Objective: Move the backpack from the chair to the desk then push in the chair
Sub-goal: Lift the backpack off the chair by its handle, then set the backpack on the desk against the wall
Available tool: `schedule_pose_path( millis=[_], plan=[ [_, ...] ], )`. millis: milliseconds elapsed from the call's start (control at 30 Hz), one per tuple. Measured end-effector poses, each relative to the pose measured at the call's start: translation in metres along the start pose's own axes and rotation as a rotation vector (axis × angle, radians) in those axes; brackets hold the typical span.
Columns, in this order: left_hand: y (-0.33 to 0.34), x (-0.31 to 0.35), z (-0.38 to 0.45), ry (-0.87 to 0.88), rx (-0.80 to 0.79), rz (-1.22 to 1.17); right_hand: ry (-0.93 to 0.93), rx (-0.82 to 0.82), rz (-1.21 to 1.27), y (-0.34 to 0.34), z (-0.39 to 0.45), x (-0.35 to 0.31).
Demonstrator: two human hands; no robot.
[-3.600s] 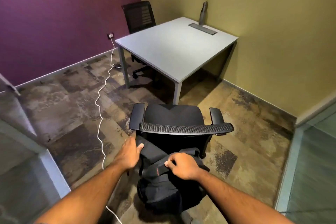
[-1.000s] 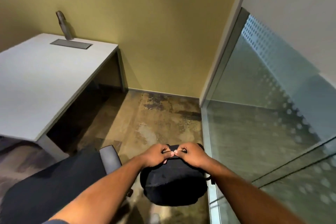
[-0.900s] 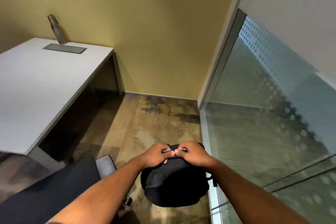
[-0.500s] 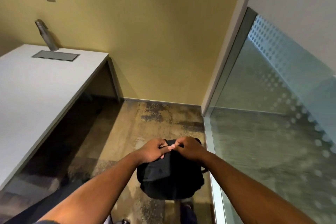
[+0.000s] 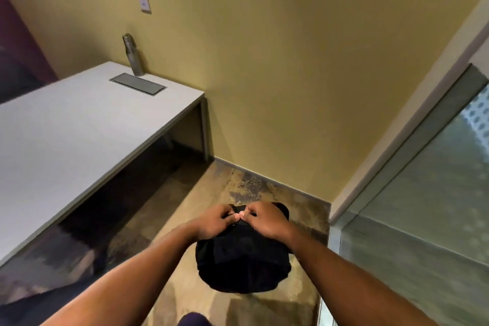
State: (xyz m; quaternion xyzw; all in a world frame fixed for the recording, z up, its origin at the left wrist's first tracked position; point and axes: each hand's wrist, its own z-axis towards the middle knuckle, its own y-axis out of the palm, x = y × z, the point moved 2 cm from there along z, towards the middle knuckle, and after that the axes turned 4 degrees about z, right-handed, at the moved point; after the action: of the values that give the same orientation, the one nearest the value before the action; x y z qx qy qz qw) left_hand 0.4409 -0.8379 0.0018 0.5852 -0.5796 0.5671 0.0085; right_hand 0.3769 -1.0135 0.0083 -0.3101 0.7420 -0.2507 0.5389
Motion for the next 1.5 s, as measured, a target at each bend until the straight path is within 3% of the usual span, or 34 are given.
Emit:
schedule_pose_path(
  millis=[300,467,900,1200,1500],
  plan=[
    [-0.097,-0.037,0.09,-0.022,0.107,0.027,-0.138,-0.053,-0.127,-0.047,0.147,-0.035],
    [-0.171,-0.057,0.134,-0.026,0.03,-0.056,-0.165,-0.045,-0.154,-0.069,0.227,-0.074],
    [-0.406,-0.073,0.211,0.076,0.087,-0.132,-0.292,0.053,0.1,-0.164,0.407,-0.212],
    [-0.579,-0.067,0.279,0.072,0.152,-0.154,-0.311,0.023,0.226,-0.251,0.551,-0.311],
    [-0.73,-0.067,0.315,0.056,0.241,-0.026,-0.389,0.056,0.356,-0.311,0.657,-0.414]
  ],
)
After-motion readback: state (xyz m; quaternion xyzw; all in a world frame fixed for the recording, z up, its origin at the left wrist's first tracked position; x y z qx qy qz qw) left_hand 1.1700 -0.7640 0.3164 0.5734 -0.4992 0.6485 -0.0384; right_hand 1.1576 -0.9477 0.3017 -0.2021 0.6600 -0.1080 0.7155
